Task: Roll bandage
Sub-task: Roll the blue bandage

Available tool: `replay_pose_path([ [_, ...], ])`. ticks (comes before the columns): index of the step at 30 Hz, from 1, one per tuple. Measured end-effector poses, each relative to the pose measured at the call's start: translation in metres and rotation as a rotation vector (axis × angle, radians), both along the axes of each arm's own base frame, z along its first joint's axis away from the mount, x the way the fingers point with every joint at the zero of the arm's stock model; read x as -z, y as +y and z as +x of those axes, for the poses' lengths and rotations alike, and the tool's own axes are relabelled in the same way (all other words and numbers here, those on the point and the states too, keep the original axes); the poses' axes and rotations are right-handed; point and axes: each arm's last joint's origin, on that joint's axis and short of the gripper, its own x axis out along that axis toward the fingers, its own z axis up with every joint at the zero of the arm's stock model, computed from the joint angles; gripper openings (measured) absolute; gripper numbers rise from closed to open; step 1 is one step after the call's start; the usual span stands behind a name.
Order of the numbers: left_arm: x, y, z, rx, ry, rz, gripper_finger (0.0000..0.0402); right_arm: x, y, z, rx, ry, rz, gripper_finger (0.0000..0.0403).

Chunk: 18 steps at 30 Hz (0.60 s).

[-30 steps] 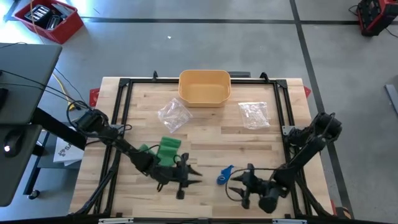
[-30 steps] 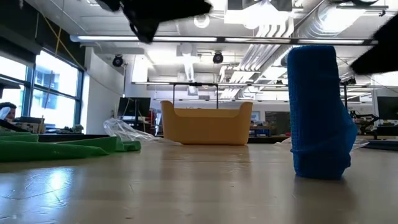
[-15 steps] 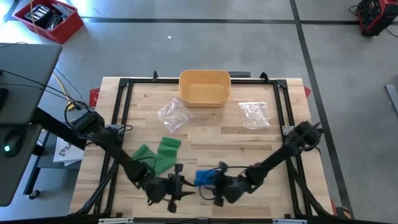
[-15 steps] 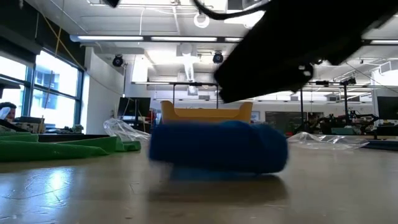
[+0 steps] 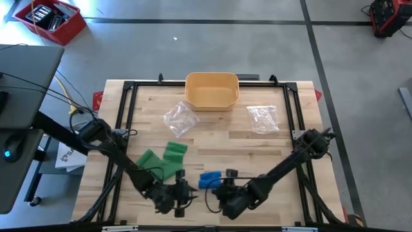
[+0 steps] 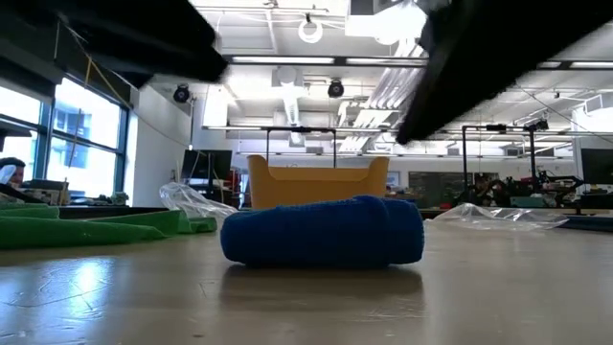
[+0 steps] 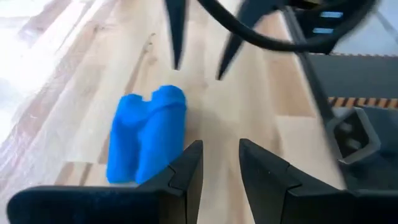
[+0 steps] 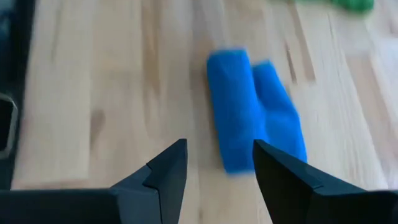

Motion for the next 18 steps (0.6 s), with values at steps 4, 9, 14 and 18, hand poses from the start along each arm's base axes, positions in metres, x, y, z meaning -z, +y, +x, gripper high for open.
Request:
replay_pose_path([
  [4,0.013,0.01,0.019,0.007,-0.007,0.015,0.0097,0.026,-0.004,-0.018,0.088,0.059,0.012,0.0172],
  [9,0.034,0.025,0.034,-0.011,0.038,0.055,0.0097,0.036,0.0,-0.023,0.143,-0.018,0.054,0.0151],
  [14,0.054,0.033,0.043,0.011,0.108,0.037,0.0097,0.033,0.004,-0.022,0.113,-0.05,0.042,0.013],
  [18,0.056,0.024,0.042,0.155,0.123,0.029,0.0097,0.032,0.009,-0.021,0.029,-0.058,0.014,0.0129],
])
